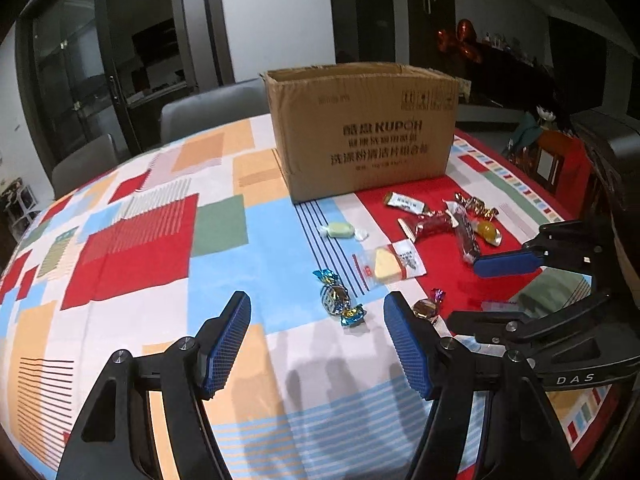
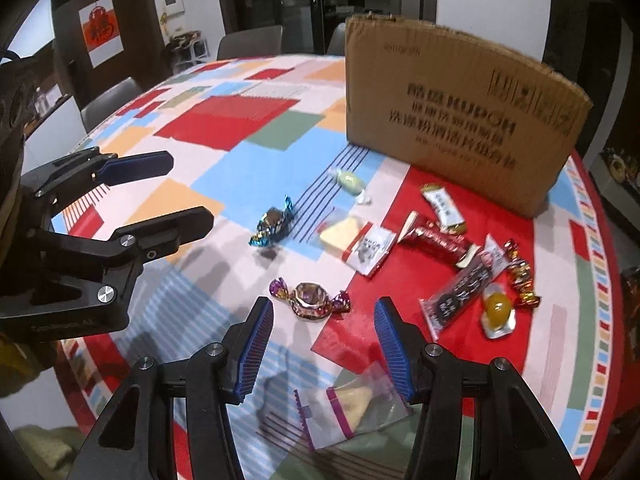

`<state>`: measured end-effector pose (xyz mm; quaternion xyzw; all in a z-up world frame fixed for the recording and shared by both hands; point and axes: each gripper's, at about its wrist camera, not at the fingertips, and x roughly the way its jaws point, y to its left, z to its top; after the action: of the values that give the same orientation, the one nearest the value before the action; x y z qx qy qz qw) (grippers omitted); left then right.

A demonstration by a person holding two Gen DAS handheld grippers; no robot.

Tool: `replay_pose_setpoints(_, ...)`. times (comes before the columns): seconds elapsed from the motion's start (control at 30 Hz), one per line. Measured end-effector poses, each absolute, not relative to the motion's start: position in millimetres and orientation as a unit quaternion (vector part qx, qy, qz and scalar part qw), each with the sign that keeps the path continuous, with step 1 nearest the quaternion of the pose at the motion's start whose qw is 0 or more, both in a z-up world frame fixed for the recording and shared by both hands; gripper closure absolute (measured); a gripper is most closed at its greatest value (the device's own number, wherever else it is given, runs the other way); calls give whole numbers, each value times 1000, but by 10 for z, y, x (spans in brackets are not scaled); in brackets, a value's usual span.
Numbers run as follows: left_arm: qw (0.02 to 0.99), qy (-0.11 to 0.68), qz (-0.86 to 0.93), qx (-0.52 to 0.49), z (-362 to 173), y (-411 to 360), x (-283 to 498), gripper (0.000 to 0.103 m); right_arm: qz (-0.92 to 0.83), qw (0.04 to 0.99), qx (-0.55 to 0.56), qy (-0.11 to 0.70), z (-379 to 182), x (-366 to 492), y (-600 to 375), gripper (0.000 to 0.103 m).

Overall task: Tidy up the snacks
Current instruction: 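Move both tools back toward the remaining candies on the table, then grasp the blue wrapped candy with the left tool while the right tool grasps the purple candy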

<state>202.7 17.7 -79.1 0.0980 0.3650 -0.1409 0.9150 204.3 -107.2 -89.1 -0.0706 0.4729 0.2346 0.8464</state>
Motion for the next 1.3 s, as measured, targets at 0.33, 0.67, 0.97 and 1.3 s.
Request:
replay_pose_setpoints(0.33,897,403,-158,87,-1065,111,2314,35,246,832,-62,494,-1115,2172,-1036,49)
replay_pose_setpoints(0.67,888,426,-159,67,-1223,90,2512,45,243,836,-56,489,-1224,2251,-995,50)
replay_pose_setpoints(0.97,881,442,-158,62,-1325,76,2597,68,232,846,-62,477,-1233,2262,-978,67)
replay_pose_setpoints(1.3,879,444,-161,61,-1339,82,2580,84,225,847,-46,479,-1221,2278,-995,76)
